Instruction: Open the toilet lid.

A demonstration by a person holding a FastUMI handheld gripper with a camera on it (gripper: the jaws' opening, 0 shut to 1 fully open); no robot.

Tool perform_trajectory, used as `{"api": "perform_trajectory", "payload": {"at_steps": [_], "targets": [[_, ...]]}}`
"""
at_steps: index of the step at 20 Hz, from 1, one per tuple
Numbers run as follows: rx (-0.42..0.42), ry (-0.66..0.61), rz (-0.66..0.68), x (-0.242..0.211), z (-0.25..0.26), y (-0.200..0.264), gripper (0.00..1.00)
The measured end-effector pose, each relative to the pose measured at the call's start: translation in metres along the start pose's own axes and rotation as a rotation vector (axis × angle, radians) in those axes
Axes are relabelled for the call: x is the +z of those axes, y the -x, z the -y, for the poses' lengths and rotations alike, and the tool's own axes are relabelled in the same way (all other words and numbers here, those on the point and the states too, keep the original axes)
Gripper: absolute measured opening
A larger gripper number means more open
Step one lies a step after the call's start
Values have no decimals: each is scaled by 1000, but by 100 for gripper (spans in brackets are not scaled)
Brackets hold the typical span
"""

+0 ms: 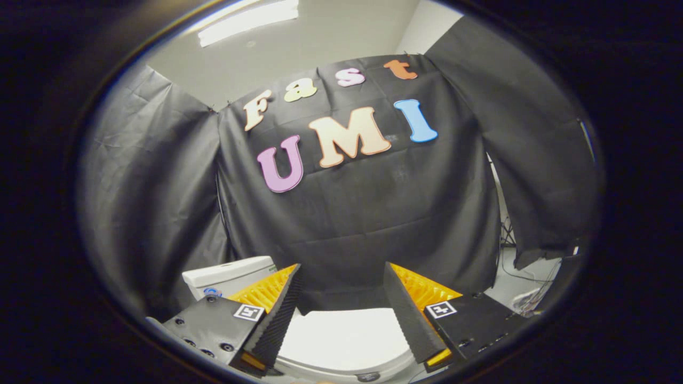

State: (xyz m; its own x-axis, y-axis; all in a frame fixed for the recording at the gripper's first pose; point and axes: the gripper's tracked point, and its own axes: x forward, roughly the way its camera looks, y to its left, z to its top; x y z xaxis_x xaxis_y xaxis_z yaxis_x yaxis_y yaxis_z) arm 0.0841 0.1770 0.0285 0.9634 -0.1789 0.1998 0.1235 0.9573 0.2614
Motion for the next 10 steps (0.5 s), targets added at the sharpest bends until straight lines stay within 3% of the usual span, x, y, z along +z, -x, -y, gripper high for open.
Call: {"api": "perform_trajectory", "payload": {"at_steps": [10], "targets": [[-29, -262, 58, -56, -20, -3, 94]]}}
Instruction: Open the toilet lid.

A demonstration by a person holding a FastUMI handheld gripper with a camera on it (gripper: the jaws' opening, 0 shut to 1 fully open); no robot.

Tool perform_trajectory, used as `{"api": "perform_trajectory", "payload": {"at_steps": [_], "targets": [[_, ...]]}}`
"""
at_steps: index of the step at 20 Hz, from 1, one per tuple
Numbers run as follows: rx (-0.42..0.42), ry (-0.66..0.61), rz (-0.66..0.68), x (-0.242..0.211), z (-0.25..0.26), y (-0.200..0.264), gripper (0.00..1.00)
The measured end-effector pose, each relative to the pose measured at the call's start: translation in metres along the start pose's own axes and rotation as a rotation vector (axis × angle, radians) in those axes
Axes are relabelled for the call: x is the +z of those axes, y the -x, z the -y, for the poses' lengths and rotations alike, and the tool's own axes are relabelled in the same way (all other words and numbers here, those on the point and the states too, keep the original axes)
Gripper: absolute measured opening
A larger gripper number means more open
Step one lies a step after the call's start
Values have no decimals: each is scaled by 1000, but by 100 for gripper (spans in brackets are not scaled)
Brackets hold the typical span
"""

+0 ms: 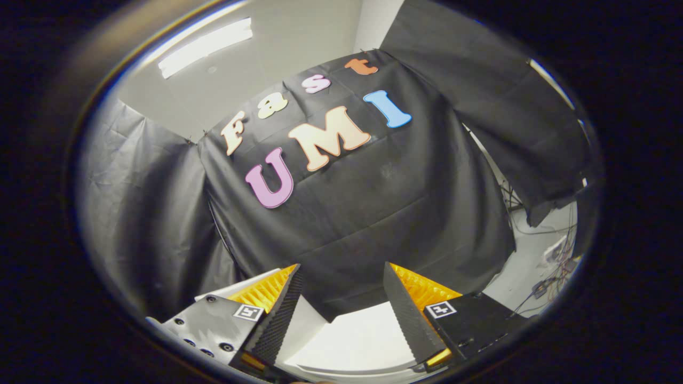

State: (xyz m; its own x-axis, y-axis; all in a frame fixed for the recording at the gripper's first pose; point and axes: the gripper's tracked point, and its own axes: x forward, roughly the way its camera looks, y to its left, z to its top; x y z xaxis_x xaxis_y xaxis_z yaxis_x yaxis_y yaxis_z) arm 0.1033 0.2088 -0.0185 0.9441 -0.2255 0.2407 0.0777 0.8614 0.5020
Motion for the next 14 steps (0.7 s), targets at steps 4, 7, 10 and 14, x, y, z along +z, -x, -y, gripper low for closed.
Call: {"api": "perform_trajectory", "payload": {"at_steps": [4, 7, 10, 14], "targets": [[6, -123, 21, -29, -3, -1, 94], [6, -198, 3, -62, -8, 2, 94], [-29, -313, -1, -94, -7, 4, 94], [-54, -462, 19, -129, -13, 7, 93]]}}
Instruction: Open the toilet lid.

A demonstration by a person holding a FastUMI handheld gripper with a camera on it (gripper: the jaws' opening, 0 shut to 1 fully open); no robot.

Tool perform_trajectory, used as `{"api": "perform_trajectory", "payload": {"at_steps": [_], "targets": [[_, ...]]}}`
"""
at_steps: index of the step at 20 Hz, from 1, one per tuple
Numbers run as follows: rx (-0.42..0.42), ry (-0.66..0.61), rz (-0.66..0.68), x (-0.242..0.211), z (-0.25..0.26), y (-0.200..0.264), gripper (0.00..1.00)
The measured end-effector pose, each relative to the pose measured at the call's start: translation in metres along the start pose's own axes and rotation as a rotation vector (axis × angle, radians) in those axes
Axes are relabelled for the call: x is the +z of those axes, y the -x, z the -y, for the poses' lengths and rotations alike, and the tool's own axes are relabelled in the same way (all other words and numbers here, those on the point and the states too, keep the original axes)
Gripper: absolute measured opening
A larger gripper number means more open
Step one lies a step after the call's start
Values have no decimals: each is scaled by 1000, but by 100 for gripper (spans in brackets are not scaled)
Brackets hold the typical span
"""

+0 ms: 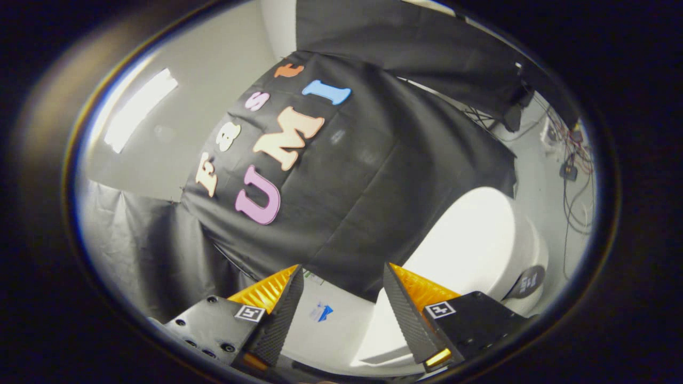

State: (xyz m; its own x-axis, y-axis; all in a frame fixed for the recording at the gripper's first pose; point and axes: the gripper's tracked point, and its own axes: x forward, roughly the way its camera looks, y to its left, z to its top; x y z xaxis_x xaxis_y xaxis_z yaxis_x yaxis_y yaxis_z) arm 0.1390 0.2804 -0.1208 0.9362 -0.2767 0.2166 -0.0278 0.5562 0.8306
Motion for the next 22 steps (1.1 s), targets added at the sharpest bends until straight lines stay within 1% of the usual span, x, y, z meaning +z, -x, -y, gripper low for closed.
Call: {"api": "perform_trajectory", "payload": {"at_steps": [4, 5, 8, 9, 10, 11, 12, 13, 14, 16, 19, 20, 22], "targets": [[-33, -26, 2, -23, 10, 10, 93], [-61, -35, -8, -30, 19, 12, 93], [-231, -68, -51, -47, 53, 19, 92], [-267, -35, -77, -51, 61, 21, 89], [-271, 5, -97, -55, 61, 26, 86], [-284, 48, -113, -54, 63, 30, 82], [-309, 90, -115, -48, 68, 33, 83], [-350, 108, -119, -40, 76, 34, 80], [-374, 118, -120, -34, 80, 36, 78], [-362, 136, -113, -24, 74, 36, 73], [-390, 107, -37, -3, 86, 38, 65], [-421, 89, -21, 1, 93, 41, 65], [-520, 80, -16, 3, 123, 50, 64]]}}
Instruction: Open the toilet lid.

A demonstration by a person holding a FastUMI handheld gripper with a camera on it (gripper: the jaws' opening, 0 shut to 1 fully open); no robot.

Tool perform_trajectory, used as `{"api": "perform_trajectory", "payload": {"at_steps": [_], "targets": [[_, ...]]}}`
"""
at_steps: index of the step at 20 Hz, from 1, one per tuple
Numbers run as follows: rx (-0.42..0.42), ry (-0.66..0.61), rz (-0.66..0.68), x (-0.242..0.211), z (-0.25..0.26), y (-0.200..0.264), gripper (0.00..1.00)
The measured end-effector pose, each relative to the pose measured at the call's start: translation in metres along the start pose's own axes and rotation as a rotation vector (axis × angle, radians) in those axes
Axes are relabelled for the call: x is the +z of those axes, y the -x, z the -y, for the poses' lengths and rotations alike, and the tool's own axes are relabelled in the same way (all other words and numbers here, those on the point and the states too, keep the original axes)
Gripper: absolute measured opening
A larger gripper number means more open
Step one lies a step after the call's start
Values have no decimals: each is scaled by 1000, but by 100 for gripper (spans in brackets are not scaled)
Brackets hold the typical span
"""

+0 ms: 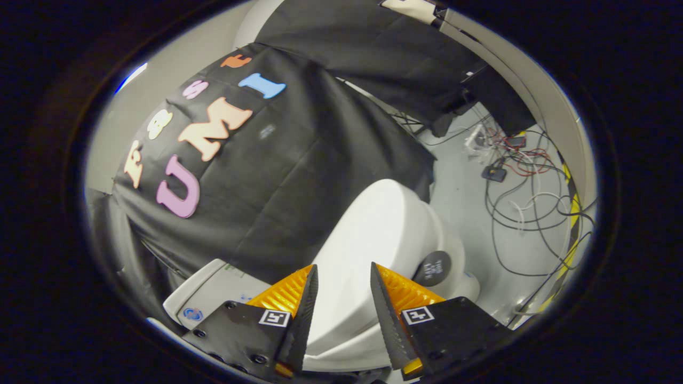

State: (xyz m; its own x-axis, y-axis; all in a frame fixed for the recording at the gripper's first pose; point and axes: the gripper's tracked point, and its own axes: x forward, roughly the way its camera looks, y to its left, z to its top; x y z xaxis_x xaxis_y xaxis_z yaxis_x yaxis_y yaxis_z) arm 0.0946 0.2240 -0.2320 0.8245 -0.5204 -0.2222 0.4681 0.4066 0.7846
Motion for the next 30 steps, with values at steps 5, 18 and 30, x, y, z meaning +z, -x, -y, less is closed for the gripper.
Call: {"api": "perform_trajectory", "payload": {"at_steps": [5, 18, 30], "targets": [[-72, -124, 7, 7, 44, -5, 62], [-113, -212, -49, -7, 73, -16, 30], [-134, -140, -76, -3, 57, -17, 1]]}}
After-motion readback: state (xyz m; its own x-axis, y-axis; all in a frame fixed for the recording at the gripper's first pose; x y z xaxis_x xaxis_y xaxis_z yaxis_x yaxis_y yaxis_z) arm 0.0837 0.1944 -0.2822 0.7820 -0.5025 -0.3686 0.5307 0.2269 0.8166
